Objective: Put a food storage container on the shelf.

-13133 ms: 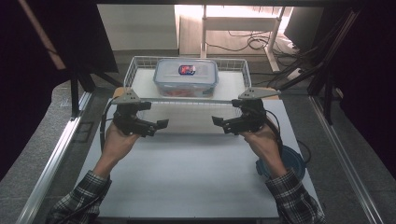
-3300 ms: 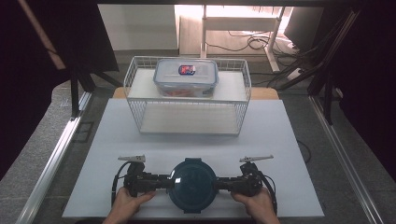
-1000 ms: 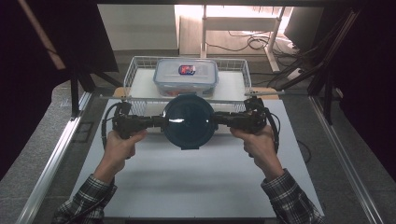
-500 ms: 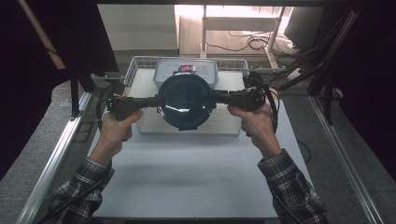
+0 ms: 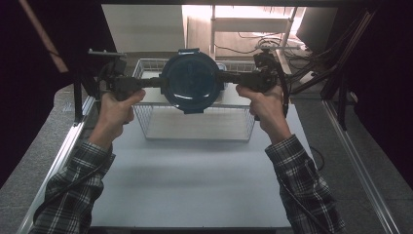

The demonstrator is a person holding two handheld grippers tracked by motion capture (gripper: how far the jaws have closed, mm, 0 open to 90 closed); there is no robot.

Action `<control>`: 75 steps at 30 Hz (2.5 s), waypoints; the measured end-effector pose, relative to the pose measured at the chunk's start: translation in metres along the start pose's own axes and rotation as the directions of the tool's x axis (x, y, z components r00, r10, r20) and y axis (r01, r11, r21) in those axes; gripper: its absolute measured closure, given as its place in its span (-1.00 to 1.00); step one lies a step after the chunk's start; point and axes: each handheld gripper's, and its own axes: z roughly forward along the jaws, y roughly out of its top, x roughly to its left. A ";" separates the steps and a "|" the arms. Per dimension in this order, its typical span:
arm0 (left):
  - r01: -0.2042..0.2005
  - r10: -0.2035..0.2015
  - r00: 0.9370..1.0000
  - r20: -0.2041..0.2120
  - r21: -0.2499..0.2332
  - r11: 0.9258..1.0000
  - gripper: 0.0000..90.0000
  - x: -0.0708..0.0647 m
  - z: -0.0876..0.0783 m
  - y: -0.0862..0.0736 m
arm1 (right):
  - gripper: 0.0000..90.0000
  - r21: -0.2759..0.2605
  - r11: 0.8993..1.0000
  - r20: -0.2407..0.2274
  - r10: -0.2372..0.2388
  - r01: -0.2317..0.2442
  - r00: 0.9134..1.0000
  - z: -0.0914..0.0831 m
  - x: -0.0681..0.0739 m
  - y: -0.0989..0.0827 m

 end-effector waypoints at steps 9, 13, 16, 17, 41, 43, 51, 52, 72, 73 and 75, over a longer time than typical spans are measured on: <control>0.013 -0.013 1.000 -0.005 -0.007 1.000 0.29 0.009 0.002 0.022 | 0.28 -0.021 1.000 0.010 0.004 -0.004 1.000 0.008 -0.009 0.021; 0.010 -0.010 1.000 -0.017 -0.008 1.000 0.29 0.011 0.003 0.030 | 0.27 -0.026 1.000 0.015 0.012 -0.012 1.000 0.011 -0.013 0.028; 0.018 -0.018 1.000 -0.024 -0.012 1.000 0.29 0.013 0.004 0.035 | 0.27 -0.032 0.999 0.014 0.015 -0.015 1.000 0.015 -0.017 0.032; 0.014 -0.014 0.999 -0.029 -0.008 1.000 0.29 0.014 0.004 0.037 | 0.27 -0.032 0.999 0.015 0.016 -0.016 1.000 0.016 -0.018 0.034; -0.001 -0.001 0.997 -0.072 -0.029 1.000 0.24 0.032 0.013 0.051 | 0.24 -0.047 0.997 0.045 0.059 -0.057 0.997 0.029 -0.036 0.045; -0.006 0.004 0.996 -0.091 -0.028 1.000 0.22 0.032 0.013 0.052 | 0.24 -0.044 0.997 0.050 0.059 -0.057 0.997 0.030 -0.036 0.046; 0.001 -0.005 0.994 -0.110 -0.038 0.999 0.19 0.036 0.014 0.054 | 0.22 -0.045 0.997 0.060 0.070 -0.067 0.996 0.032 -0.037 0.047; 0.000 -0.005 0.994 -0.112 -0.037 0.999 0.19 0.036 0.014 0.054 | 0.22 -0.045 0.997 0.061 0.069 -0.066 0.996 0.032 -0.037 0.047; 0.036 -0.054 0.972 -0.227 -0.084 0.996 -0.01 0.045 0.023 0.058 | 0.53 0.006 1.000 0.207 -0.029 0.029 0.978 0.040 -0.033 0.051; 0.004 -0.025 0.965 -0.259 -0.080 0.997 0.08 0.041 0.023 0.060 | 0.54 -0.005 1.000 0.212 -0.027 0.029 0.977 0.042 -0.032 0.050; -0.008 -0.009 0.959 -0.284 -0.058 0.998 0.12 0.038 0.024 0.063 | 0.55 -0.003 0.999 0.227 -0.032 0.034 0.973 0.043 -0.031 0.050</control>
